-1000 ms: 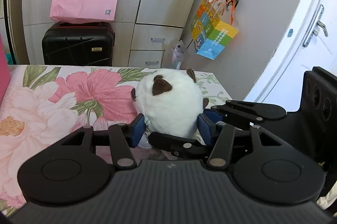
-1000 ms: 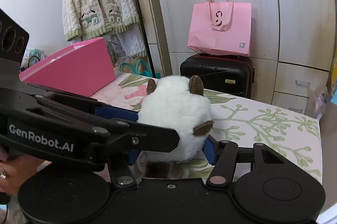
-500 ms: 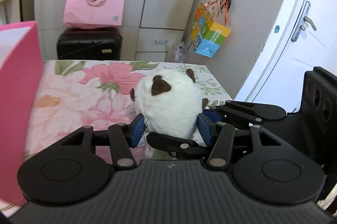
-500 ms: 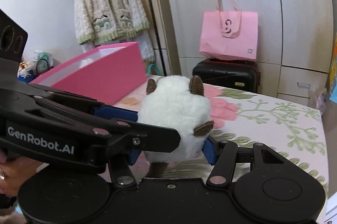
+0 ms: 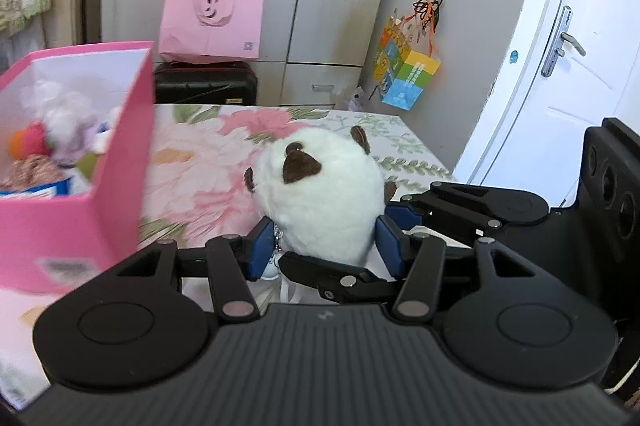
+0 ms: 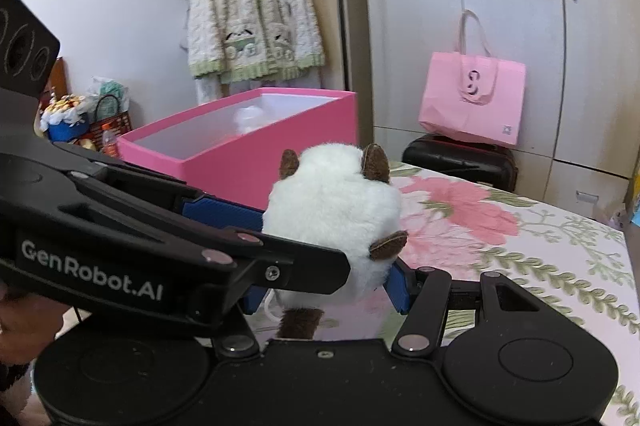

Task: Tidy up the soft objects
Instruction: 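Lift and carry the plush cat with both tools over the shoebox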

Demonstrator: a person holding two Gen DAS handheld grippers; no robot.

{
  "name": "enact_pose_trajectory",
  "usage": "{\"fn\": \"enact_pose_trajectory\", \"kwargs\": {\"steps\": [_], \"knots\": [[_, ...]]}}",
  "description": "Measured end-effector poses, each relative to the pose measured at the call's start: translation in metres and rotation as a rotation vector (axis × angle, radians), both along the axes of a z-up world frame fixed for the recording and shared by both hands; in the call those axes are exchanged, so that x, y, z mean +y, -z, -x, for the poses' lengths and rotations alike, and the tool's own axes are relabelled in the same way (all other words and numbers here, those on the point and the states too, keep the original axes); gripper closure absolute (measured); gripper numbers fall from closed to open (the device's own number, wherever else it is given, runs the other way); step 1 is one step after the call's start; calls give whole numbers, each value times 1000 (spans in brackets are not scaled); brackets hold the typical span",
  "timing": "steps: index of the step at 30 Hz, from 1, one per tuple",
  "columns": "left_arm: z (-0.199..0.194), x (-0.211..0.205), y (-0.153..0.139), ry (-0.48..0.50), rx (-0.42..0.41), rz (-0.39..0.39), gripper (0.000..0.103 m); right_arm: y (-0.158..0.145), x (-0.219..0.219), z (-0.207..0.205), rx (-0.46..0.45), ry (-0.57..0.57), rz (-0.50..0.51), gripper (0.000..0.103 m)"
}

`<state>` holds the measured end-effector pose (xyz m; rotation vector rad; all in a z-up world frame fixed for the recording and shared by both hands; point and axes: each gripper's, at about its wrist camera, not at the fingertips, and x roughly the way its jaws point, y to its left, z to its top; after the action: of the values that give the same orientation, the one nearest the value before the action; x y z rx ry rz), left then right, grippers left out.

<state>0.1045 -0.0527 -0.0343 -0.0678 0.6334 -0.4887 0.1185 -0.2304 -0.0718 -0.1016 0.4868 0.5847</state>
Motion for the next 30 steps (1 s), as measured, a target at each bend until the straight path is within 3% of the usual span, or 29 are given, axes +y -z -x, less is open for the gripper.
{"fn": "enact_pose_trajectory", "kwargs": {"steps": [10,16,23,30], "knots": [[42,70,-9,-67,66,-19,51,-9,68,39,66,-95,9,39],[54,109,-41,-98,20,-20,51,-36,108,50,32,-128,6,39],[35,142,-73,-186,-112,21,51,-72,145,21,-59,-132,-62,39],[-14,163,-77,-245,-164,42,49,-81,162,-36,-56,-184,-100,39]]}}
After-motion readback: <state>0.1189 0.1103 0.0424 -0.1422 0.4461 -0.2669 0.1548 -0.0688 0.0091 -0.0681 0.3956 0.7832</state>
